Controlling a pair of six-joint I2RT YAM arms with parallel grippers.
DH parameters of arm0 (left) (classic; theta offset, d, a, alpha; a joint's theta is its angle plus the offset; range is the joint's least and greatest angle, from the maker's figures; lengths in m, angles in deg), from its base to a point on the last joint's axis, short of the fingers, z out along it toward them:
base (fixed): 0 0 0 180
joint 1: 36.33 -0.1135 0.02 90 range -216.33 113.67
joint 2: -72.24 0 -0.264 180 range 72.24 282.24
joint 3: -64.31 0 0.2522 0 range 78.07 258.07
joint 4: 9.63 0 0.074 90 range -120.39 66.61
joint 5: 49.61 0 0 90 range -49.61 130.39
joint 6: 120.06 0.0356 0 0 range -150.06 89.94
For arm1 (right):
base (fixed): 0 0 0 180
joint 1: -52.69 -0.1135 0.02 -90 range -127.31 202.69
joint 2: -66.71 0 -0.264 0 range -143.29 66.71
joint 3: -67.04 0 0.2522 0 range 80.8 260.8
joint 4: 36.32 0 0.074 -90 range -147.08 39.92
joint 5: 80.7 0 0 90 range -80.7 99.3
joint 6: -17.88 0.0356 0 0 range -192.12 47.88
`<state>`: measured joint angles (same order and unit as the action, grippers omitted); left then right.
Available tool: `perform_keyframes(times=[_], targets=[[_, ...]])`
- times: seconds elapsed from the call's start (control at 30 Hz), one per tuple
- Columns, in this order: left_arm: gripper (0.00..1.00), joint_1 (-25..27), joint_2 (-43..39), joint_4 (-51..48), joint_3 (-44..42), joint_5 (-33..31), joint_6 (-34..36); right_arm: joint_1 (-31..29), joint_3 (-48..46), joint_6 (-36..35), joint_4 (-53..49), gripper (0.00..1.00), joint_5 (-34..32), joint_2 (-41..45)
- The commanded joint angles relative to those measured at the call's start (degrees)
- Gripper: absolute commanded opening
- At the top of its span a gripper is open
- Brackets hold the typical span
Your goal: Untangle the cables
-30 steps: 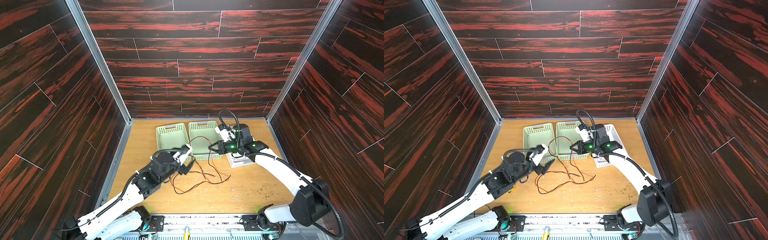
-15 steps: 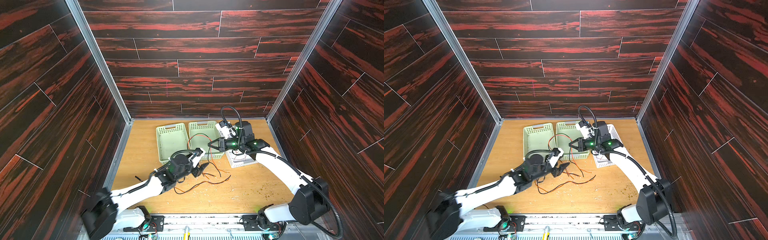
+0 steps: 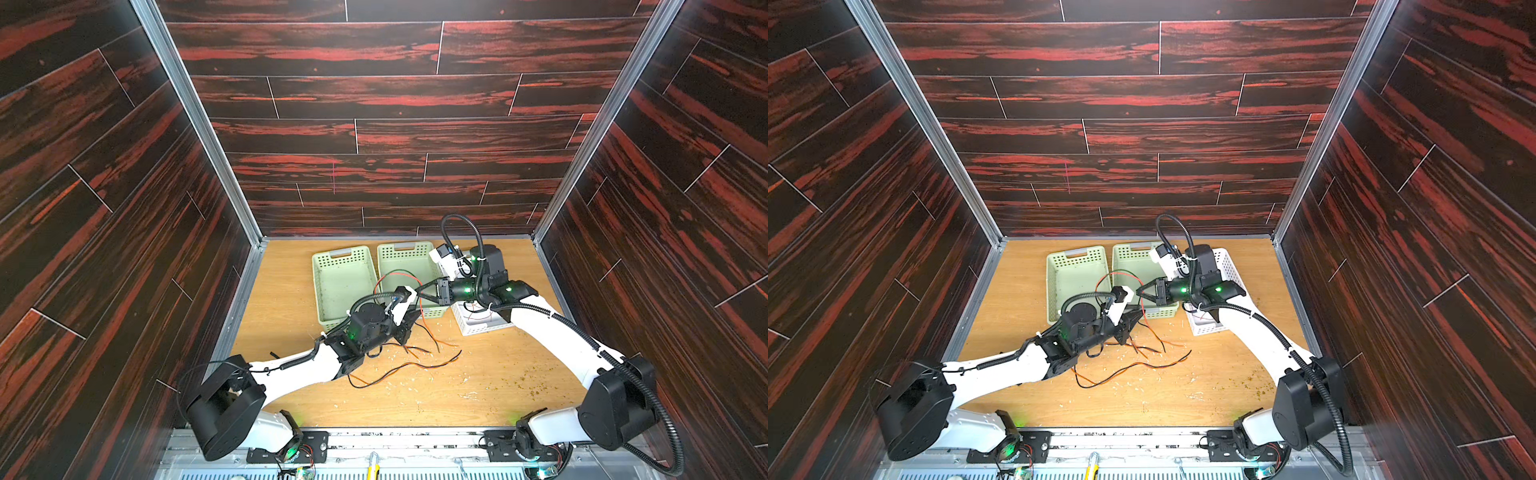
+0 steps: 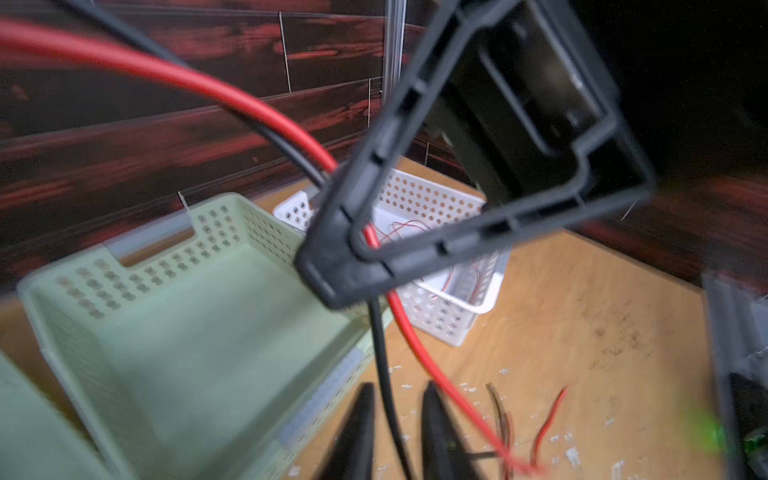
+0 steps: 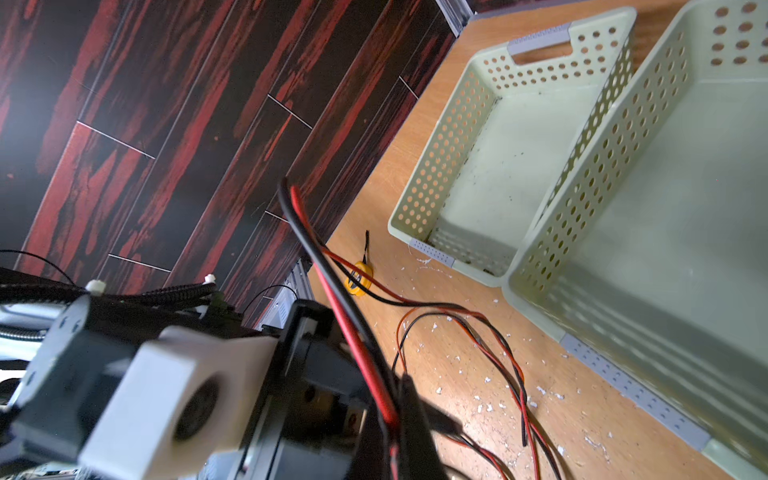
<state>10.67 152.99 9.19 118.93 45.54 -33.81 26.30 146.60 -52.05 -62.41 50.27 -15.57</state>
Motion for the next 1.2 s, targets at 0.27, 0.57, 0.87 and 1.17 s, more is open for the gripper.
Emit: perform_keyframes(times=[0.27, 0.57, 0.87, 1.17], targets=[[0.0, 0.2, -0.5, 1.8, 0.8, -0.2, 0.9, 0.0, 0.7, -5.3, -3.7, 0.35, -1.9, 2.7], [0.0, 0.2, -2.3, 1.2, -0.7, -1.5, 1.2, 1.4, -0.1, -8.8, -6.8, 0.5, -5.2, 6.3], [0.0, 0.1, -4.6, -0.3, -1.9, 0.3, 2.5, 3.1, -2.1, -14.5, -8.7, 0.56, -6.2, 10.5], [0.0, 0.1, -6.8, -4.1, -1.6, 1.4, 3.8, 4.0, -13.3, -19.0, -1.8, 0.51, 0.8, 14.4]])
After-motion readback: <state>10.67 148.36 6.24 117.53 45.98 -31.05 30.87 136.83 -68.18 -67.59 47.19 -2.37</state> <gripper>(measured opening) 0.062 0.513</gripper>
